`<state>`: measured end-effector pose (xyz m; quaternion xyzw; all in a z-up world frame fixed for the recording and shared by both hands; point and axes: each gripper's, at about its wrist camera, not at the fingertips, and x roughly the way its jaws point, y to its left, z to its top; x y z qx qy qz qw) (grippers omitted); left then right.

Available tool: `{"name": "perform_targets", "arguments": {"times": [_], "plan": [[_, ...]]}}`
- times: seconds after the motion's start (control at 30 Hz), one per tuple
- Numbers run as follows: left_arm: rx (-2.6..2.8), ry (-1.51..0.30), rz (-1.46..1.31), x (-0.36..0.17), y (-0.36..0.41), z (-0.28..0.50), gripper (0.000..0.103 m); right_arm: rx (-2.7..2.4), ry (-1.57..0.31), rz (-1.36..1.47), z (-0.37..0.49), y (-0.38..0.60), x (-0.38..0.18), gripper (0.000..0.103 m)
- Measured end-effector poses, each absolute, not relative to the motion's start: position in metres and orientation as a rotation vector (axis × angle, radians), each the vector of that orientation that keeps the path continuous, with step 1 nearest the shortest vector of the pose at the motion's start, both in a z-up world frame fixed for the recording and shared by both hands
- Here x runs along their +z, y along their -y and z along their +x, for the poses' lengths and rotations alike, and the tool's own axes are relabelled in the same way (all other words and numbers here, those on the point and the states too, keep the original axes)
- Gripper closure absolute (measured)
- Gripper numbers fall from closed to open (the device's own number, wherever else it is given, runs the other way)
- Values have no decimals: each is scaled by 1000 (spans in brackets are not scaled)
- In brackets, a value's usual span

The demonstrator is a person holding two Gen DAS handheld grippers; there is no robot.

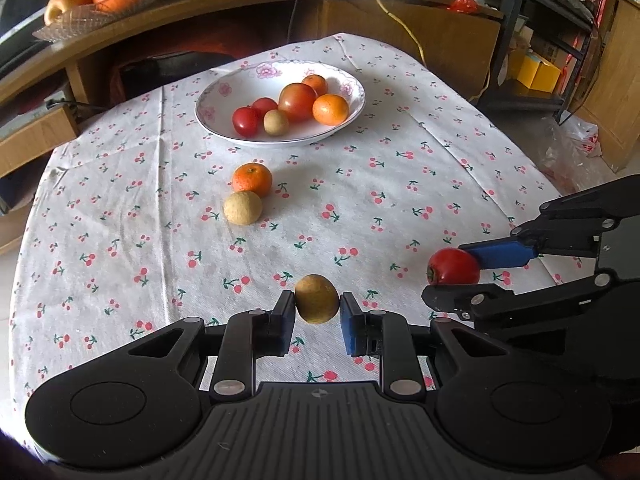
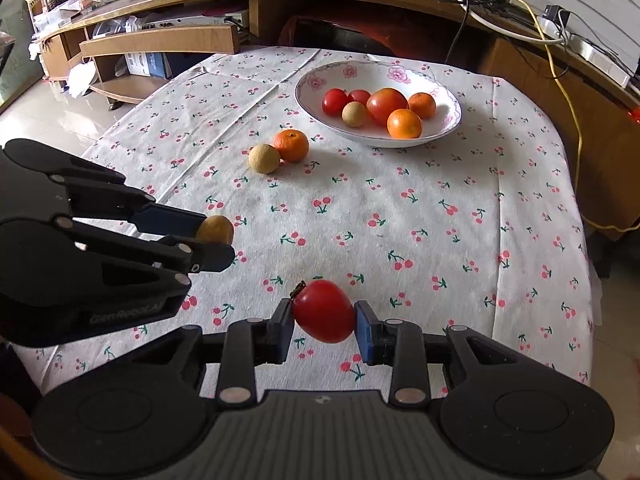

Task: Organize fruits
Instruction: 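Carry the kiwi and the red tomato over the white bowl with both grippers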

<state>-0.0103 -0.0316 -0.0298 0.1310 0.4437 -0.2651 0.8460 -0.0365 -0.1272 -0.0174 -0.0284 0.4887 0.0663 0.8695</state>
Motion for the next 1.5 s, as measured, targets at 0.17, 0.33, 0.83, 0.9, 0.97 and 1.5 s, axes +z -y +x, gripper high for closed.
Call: {"name": "perform_targets", "arguments": {"times": [0.17, 0.33, 0.83, 0.9, 0.97, 1.5], "plan": [[-558, -932, 275, -28, 32, -14, 71, 126, -1020, -57, -39, 126, -16, 70], [-555, -915, 275, -24, 35, -17, 72, 115, -1006, -50, -39, 123, -11, 70], [-533, -867, 267, -12, 40, -12, 74, 78, -963, -21, -32, 131, 1, 70], [-535, -859, 266, -10, 41, -11, 74, 75, -956, -13, -31, 133, 3, 70], [-535, -853, 266, -8, 42, -9, 74, 72, -950, -11, -30, 134, 5, 70], [-516, -788, 264, 13, 52, 17, 74, 28, -885, 24, -5, 148, 24, 70]]}}
